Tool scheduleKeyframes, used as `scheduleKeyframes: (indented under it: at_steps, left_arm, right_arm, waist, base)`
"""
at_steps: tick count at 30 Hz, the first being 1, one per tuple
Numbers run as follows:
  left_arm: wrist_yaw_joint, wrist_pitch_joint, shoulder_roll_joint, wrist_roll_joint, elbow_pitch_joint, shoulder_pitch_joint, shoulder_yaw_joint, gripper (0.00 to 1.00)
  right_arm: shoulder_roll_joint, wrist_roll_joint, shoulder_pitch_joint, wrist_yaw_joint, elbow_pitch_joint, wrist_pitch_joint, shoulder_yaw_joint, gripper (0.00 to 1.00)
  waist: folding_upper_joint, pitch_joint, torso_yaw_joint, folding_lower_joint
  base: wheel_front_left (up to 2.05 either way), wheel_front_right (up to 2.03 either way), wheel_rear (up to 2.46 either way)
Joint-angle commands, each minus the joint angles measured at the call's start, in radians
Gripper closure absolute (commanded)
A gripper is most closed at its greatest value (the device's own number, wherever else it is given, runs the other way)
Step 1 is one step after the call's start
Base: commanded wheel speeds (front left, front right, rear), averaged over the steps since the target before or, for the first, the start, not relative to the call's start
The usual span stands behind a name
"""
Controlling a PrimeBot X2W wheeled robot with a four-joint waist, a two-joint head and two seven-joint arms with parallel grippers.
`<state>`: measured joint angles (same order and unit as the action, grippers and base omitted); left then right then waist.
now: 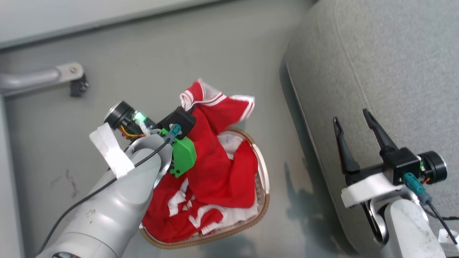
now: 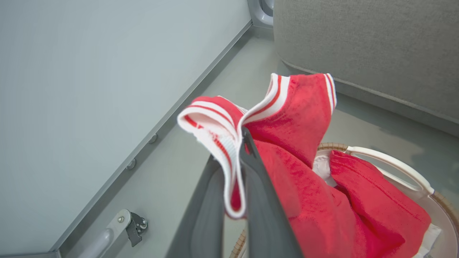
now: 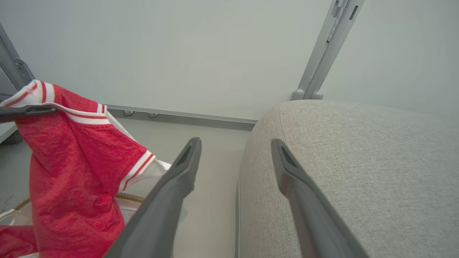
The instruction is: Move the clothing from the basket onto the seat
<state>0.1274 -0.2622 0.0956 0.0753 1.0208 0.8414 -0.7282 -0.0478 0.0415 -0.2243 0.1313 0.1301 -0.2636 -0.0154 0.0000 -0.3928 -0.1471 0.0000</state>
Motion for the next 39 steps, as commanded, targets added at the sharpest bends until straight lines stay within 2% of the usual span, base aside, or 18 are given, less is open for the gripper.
scheduleKeyframes:
  at_steps: [1,10,20,26,31,39]
  left_arm:
    - [0.004,-0.003,0.010,0.004,-0.022,0.017,-0.011,1.00]
    - [0.004,0.003,0.071,0.030,-0.155,0.118,-0.112,1.00]
    - [0.004,0.023,0.135,0.071,-0.226,0.227,-0.155,1.00]
    - [0.004,0.047,0.150,0.086,-0.238,0.281,-0.171,1.00]
    - [0.004,0.071,0.137,0.104,-0.241,0.320,-0.187,1.00]
    - [0.004,0.108,0.079,0.131,-0.242,0.364,-0.228,1.00]
  right_arm:
    - [-0.005,0.005,0.030,-0.001,0.006,-0.002,0.003,0.00]
    - [-0.005,0.018,0.092,-0.001,0.019,-0.002,-0.014,0.00]
    - [-0.005,0.022,0.090,-0.001,0.024,-0.002,-0.054,0.00]
    - [-0.004,0.019,0.082,-0.001,0.029,-0.002,-0.070,0.00]
    - [-0.004,-0.010,0.048,-0.001,0.037,-0.002,-0.117,0.00]
    - [-0.004,-0.087,-0.085,-0.001,0.063,-0.002,-0.271,0.00]
  waist:
    - [0.0000,0.185,0.089,0.0000]
    - [0.0000,0.311,0.108,0.0000]
    - [0.0000,0.364,0.085,0.0000]
    - [0.0000,0.378,0.079,0.0000]
    - [0.0000,0.382,0.082,0.0000]
    - [0.0000,0.384,0.107,0.0000]
  base:
    - [0.00,0.00,0.00]
    - [0.00,0.00,0.00]
    - [0.00,0.00,0.00]
    - [0.00,0.00,0.00]
    - [0.00,0.00,0.00]
    - [0.00,0.00,0.00]
